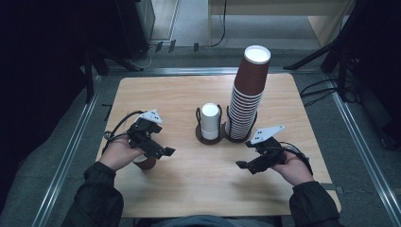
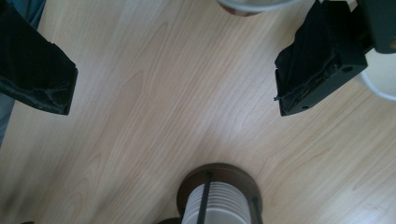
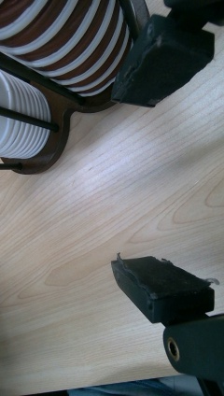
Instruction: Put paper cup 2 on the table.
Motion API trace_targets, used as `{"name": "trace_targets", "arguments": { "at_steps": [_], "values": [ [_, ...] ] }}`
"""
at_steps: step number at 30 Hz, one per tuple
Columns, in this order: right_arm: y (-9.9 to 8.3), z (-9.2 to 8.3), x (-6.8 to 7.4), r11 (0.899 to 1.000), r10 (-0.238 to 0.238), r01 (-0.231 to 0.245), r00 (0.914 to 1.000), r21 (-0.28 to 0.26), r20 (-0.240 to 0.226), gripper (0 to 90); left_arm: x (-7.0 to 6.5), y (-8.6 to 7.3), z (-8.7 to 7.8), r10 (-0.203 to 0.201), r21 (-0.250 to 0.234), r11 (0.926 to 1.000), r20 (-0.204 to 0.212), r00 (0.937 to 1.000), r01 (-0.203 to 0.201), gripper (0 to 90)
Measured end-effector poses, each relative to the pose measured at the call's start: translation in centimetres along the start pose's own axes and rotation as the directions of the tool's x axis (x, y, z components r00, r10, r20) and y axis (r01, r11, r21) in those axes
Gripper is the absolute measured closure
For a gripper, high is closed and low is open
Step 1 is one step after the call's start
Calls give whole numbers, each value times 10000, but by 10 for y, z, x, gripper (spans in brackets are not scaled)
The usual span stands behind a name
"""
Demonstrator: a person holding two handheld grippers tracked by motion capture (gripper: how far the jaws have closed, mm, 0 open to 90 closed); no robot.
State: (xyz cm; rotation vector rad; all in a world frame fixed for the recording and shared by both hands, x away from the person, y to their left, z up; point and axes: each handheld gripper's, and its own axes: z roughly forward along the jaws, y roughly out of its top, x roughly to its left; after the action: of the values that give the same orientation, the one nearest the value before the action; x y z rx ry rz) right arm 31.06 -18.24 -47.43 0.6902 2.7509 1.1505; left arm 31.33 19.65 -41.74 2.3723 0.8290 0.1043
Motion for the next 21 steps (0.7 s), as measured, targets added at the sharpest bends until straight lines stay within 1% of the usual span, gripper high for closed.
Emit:
{"name": "trace_targets", "arguments": {
  "at_steps": [2, 4, 5, 8, 12, 14, 15, 17, 18, 21],
  "values": [
    [0, 0, 0, 10000, -4, 4, 10000, -6, -15, 163, -3, 3, 3, -35, -7, 10000, -53, 10000, 35, 0],
    [0, 1, 1, 10000, -17, 17, 10000, -13, -25, 163, -6, 5, 7, 142, -14, 9999, -106, 9998, -142, 0],
    [0, 1, 1, 10000, -18, 18, 10000, -15, -40, 163, -7, 6, 9, 165, -58, 9998, -96, 9998, -166, 0],
    [1, 3, 1, 9999, 131, -132, 9999, -78, -83, 163, -11, 9, 15, 189, -125, 9997, -250, 9995, -192, 0],
    [2, 4, 2, 9999, 44, -45, 9999, -114, -110, 163, -15, 13, 23, 314, -235, 9992, -404, 9987, -323, 0],
    [2, 4, 3, 10000, 22, -22, 9999, -43, -121, 163, -18, 15, 27, 289, -255, 9992, -500, 9983, -302, 0],
    [2, 5, 3, 10000, -5, 5, 9999, -35, -112, 163, -19, 16, 29, 309, -284, 9991, -497, 9983, -323, 0],
    [2, 5, 3, 10000, 12, -13, 9999, -31, -124, 163, -22, 18, 31, 431, -358, 9984, -309, 9986, -442, 0],
    [3, 5, 4, 10000, 27, -28, 9999, -59, -135, 163, -24, 19, 33, 426, -403, 9982, -252, 9988, -436, 0],
    [3, 6, 4, 9999, 69, -71, 9998, -101, -172, 163, -28, 22, 37, 471, -474, 9977, -279, 9985, -484, 0]
  ]
}}
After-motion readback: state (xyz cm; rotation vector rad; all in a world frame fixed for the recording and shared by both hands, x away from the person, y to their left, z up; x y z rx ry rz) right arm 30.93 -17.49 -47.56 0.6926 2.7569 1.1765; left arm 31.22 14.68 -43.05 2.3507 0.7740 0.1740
